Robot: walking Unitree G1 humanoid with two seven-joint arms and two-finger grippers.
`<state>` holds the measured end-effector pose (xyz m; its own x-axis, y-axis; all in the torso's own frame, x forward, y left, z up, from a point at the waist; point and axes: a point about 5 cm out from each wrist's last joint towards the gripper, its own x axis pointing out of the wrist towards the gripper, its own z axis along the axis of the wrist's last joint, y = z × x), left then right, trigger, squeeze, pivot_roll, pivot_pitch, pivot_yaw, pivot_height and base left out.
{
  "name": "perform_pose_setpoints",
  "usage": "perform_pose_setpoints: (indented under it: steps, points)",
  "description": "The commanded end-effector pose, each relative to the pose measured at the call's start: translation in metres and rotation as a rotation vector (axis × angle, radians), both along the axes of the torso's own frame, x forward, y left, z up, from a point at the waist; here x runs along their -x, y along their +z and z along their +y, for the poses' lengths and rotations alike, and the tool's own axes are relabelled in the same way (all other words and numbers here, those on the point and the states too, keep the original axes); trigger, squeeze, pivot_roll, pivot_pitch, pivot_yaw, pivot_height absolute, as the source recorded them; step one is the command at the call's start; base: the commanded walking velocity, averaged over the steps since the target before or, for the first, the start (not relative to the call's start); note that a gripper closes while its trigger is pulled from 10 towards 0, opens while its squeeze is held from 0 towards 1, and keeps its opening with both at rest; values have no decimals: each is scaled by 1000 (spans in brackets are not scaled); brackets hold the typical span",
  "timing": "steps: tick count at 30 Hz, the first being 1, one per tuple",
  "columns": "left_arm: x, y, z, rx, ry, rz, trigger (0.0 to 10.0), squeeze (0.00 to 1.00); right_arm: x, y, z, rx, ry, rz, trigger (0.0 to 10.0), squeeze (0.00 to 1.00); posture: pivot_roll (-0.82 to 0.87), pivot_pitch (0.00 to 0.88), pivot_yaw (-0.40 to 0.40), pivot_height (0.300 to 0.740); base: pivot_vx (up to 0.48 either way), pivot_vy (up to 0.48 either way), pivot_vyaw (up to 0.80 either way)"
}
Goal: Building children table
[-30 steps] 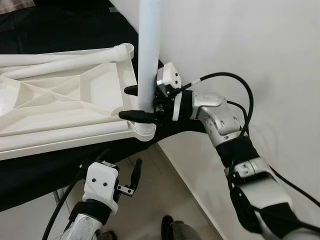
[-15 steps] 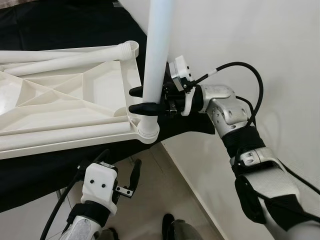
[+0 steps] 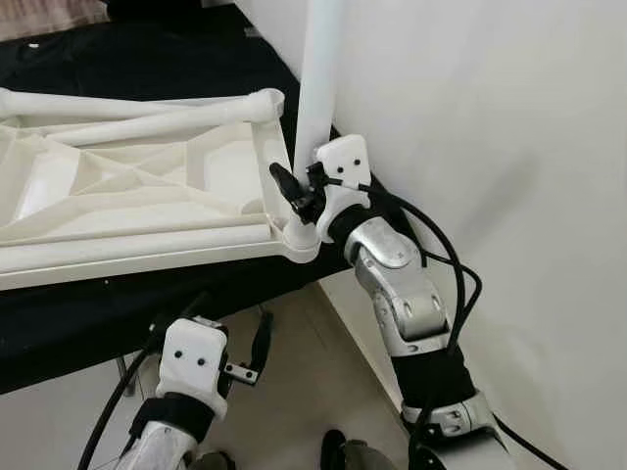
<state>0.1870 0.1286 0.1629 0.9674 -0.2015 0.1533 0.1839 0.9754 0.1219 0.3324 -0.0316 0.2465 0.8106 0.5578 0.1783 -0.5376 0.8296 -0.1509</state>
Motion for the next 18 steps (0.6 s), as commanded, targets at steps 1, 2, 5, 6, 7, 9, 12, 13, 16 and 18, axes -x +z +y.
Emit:
perform_pose_setpoints:
  steps: [1,2,5,6,7,9,12,13,16,18]
  points:
    - [-2,-8,1,-12,1,27,10000,0,2,-21,26,18,101,85,10000,0,87,254,-102,740,0,0,0]
    - [-2,-8,1,-12,1,27,10000,0,2,-21,26,18,101,85,10000,0,87,254,-102,740,0,0,0]
    - [-3,-8,0,-12,3,24,10000,0,8,-11,34,-8,179,56,10000,1000,85,246,-103,740,0,0,0]
    - [-4,-9,0,-12,4,23,10000,0,11,-5,38,-36,255,49,10000,1000,86,243,-103,740,0,0,0]
    - [-4,-9,0,-11,4,22,10000,0,13,2,37,-61,316,34,10000,1000,89,239,-102,740,0,0,0]
    - [-5,-9,0,-11,4,22,10000,0,14,7,36,-76,351,23,10000,1000,89,238,-102,740,0,0,0]
    - [-5,-9,-1,-11,3,21,10000,0,14,13,29,-45,484,-4,10000,1000,93,233,-103,740,0,0,0]
    - [-5,-9,-1,-11,2,20,10000,0,12,15,25,-6,553,-14,10000,1000,93,233,-103,740,0,0,0]
    - [-4,-9,-2,-10,2,19,10000,0,12,17,14,113,699,-53,10000,0,100,240,-105,740,0,0,0]
    - [-2,-8,-2,-8,2,18,10000,0,11,18,5,196,810,-70,10000,0,103,251,-105,740,0,0,0]
